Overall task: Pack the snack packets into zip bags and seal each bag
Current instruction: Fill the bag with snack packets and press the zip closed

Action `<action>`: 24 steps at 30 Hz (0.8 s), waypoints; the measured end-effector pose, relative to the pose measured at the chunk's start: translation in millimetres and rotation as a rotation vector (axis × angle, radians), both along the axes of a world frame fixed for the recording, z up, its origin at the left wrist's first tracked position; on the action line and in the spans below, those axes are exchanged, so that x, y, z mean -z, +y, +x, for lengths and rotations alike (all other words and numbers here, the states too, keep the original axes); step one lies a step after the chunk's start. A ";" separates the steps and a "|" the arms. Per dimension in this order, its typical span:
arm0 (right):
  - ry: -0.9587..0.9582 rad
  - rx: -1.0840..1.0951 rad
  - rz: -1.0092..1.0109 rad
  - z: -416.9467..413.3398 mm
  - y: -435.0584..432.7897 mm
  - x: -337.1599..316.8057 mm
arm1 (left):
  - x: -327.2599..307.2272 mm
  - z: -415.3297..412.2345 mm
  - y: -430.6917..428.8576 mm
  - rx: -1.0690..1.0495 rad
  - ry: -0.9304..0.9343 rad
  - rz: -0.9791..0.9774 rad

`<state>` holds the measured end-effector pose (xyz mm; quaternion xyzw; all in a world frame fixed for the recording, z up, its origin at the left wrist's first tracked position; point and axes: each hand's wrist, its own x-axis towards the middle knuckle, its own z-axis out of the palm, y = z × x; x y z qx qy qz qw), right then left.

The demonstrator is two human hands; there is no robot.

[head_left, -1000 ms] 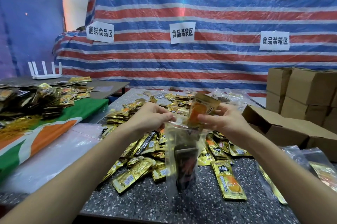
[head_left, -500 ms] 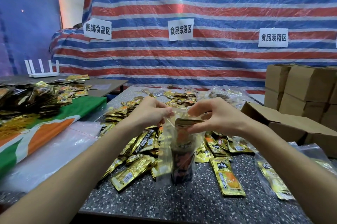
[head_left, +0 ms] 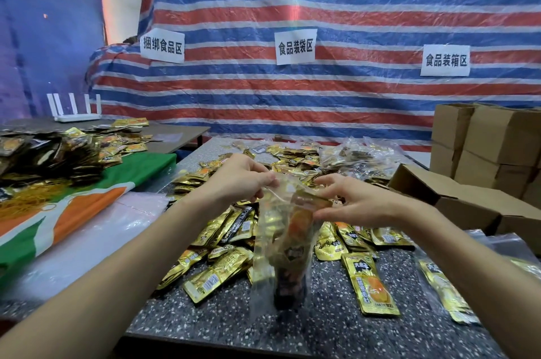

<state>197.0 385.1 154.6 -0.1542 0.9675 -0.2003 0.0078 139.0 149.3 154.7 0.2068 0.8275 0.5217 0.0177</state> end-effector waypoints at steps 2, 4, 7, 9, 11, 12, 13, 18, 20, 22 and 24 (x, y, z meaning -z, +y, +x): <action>-0.033 0.010 -0.002 -2.3 -3.6 4.5 | 0.7 -0.1 0.5 0.007 -0.006 -0.013; 0.020 0.009 -0.047 -3.7 -5.4 6.1 | 2.3 0.0 0.4 0.021 -0.020 -0.031; 0.162 0.046 -0.130 -3.0 -2.3 1.7 | 4.6 -2.6 -3.5 0.010 -0.028 -0.027; 0.248 0.048 -0.227 -0.2 -1.0 -1.0 | 4.9 -5.8 -7.8 -0.006 -0.020 0.010; 0.329 0.051 -0.274 1.2 -1.9 -0.2 | 5.2 -7.8 -11.3 -0.014 -0.013 0.047; 0.365 0.060 -0.289 1.4 -2.7 0.9 | 6.4 -8.2 -12.5 0.000 -0.021 0.069; 0.390 0.073 -0.313 1.5 -3.3 2.8 | 8.2 -8.7 -14.0 0.038 -0.044 0.099; 0.434 0.131 -0.371 -0.6 0.1 14.9 | 28.5 -8.4 -21.6 0.250 -0.092 0.173; 0.326 0.123 -0.371 -0.4 3.4 14.9 | 37.0 -9.5 -22.5 0.186 -0.004 0.195; 0.141 0.074 -0.369 0.9 8.1 13.8 | 40.7 -10.3 -23.0 0.128 0.053 0.270; 0.052 0.030 -0.362 2.2 13.7 14.2 | 40.5 -10.2 -23.0 0.068 0.133 0.288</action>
